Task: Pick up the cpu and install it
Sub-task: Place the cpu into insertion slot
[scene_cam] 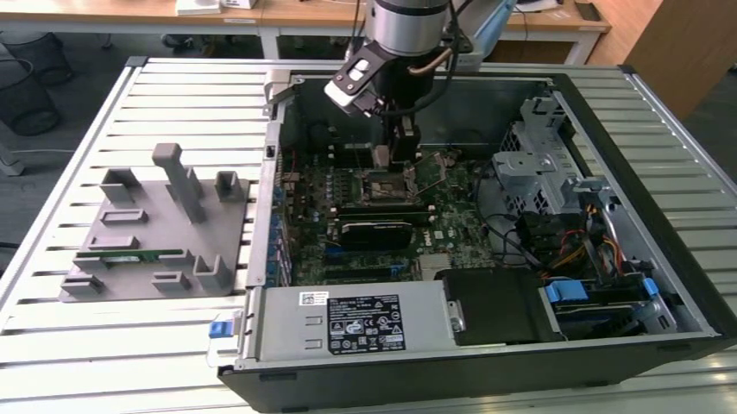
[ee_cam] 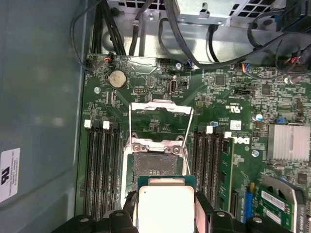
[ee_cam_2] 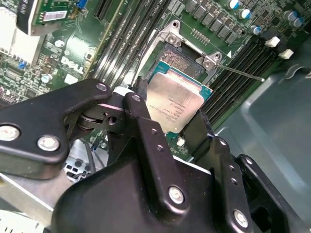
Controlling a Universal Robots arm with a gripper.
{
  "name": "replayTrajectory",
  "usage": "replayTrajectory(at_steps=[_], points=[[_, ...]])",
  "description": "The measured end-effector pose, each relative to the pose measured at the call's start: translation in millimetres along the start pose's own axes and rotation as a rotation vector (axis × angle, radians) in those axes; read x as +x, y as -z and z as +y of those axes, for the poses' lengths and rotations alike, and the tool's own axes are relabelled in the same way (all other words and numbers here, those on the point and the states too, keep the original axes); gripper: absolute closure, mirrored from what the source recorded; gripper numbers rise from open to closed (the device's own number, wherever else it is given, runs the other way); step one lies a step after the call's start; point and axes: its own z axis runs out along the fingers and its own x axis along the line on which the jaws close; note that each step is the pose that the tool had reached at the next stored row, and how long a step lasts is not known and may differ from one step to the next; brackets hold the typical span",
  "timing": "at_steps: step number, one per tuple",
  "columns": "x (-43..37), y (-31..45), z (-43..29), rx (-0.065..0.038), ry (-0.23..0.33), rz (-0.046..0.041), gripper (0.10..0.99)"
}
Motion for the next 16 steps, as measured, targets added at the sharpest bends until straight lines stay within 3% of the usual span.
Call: replayTrajectory(at_steps=[8, 16], points=[[2.9, -8.0, 1.0, 0.000, 0.000, 0.0001, 0.545], [3.4, -21.0, 0.9, 0.000, -0.002, 0.0009, 0.545]])
